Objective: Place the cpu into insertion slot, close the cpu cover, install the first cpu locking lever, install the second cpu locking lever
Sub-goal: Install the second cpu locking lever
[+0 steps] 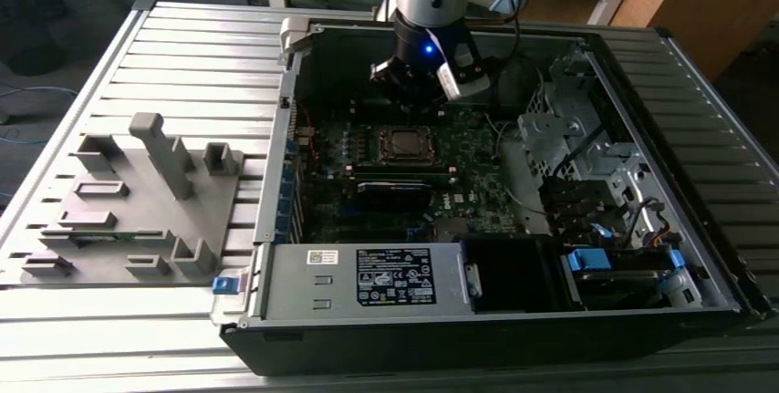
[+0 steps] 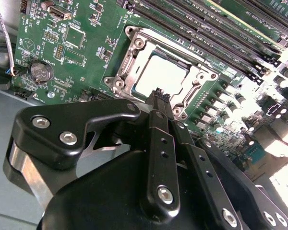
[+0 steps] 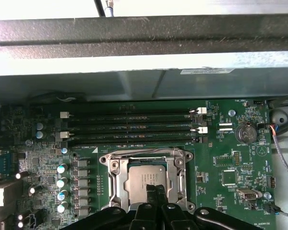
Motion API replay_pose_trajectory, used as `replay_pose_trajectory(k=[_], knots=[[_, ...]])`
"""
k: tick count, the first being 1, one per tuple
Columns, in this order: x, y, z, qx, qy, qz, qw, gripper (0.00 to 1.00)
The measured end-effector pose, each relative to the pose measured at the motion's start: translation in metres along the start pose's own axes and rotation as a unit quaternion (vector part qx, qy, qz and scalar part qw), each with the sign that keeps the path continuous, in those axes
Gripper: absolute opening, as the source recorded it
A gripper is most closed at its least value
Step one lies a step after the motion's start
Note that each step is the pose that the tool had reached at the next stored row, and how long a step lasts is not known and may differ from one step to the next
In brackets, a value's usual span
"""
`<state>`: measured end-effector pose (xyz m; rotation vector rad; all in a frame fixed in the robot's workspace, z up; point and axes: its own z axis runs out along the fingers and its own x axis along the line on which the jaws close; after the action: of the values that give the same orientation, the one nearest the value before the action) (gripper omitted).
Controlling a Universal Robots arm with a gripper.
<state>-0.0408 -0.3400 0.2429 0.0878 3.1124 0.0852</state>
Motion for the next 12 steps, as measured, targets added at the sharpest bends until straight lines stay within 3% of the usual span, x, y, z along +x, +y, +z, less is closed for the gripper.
replay_pose_trajectory(k=[12], knots=[[-0.0001,0.0002,-0.0031,-0.0003,-0.0001,0.0,1.0,0.1]])
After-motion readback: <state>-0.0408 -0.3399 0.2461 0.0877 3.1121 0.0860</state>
